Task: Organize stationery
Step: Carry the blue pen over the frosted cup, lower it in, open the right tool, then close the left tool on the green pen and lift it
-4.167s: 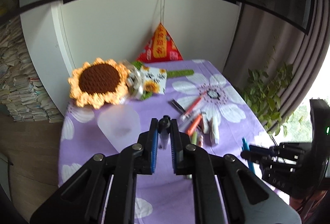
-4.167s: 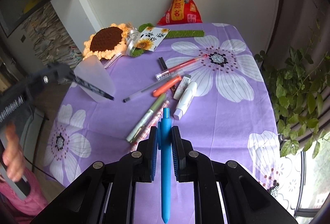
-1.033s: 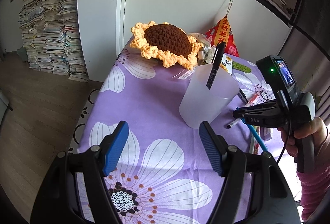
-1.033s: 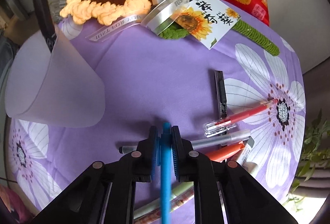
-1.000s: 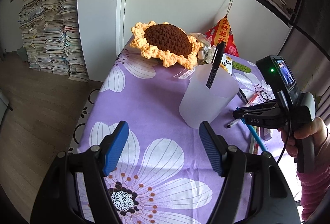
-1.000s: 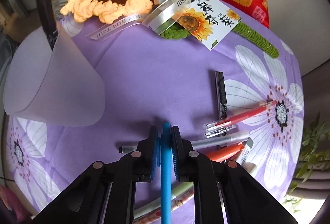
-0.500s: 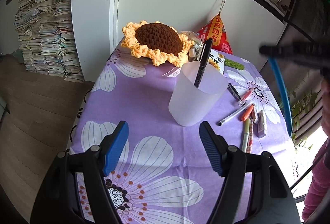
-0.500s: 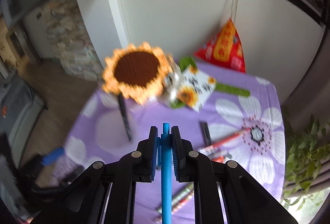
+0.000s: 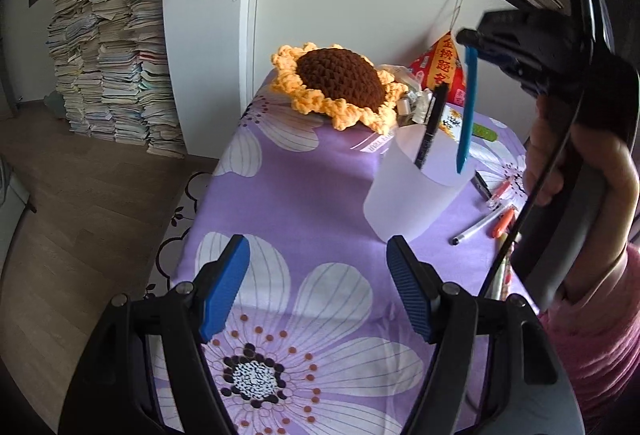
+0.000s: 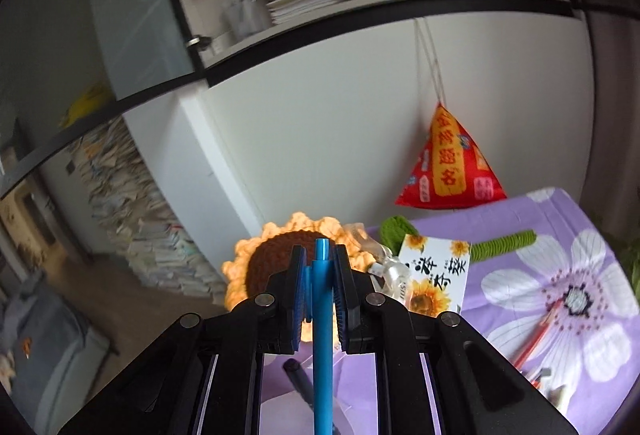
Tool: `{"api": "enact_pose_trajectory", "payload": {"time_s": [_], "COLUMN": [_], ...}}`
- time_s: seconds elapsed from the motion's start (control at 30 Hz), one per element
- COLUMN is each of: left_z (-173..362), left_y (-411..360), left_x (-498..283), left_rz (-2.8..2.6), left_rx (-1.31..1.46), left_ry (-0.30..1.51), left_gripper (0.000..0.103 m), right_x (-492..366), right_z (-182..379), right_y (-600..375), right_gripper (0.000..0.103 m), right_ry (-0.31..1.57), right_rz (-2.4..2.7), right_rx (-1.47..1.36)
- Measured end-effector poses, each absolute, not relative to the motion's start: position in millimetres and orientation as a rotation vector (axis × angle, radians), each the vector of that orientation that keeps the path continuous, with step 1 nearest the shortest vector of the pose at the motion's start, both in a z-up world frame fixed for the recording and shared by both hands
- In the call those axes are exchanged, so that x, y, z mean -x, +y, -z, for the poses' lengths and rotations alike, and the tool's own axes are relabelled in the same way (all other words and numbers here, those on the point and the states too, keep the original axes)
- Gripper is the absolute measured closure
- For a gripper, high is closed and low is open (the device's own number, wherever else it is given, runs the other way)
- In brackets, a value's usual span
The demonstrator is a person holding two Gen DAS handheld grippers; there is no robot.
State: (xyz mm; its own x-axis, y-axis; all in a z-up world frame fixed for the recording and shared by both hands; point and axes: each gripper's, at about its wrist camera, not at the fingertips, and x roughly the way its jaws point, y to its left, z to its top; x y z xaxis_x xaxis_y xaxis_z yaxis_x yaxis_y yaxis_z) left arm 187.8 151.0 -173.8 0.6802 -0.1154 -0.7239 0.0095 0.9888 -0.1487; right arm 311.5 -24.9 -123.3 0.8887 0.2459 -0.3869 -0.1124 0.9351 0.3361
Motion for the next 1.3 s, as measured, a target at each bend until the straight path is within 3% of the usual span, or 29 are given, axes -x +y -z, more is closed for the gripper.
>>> {"api": "enact_pose_trajectory", "payload": {"time_s": [0.33,0.6,0.67,0.73,0.8,1.07,1.3], "left_z": [179,173,171,169,166,169,188], "left_y": [145,134,129,124,119,76,12], "left_x": [-197,-189,-186,-182,-177,-173,-180], "left_rz": [0.089,0.113,0.123,0.137,0.156,0.289,0.44], "left_rx": [0.139,0.121,0.114,0.108,0.105,0.066,-0.034], "left_ry": [0.837,0.832,0.829,0.823,0.817,0.838,0.886], "left_gripper": [0.033,0.033,0.033,0.033,0.033,0.035,0.049], "right_x": [-291,-283,-285,-281,-270,-225,-212], "right_z": [142,160,163,164,162,158,213], "right_y": [-30,-31,-32,-33,-42,-115,-183], "right_gripper": [0.089,0.089,0.085,0.066,0.06,0.06,0.06], "right_ry": [0.461,0.617,0.68,0.723,0.713,0.797,1.02], "right_rz": [-0.206,-0.256,-0.311,-0.33,-0.339,-0.256,-0.101], "right_rx": [-0.245,-0.206,-0.203,-0.19,-0.194,-0.172,-0.307]}}
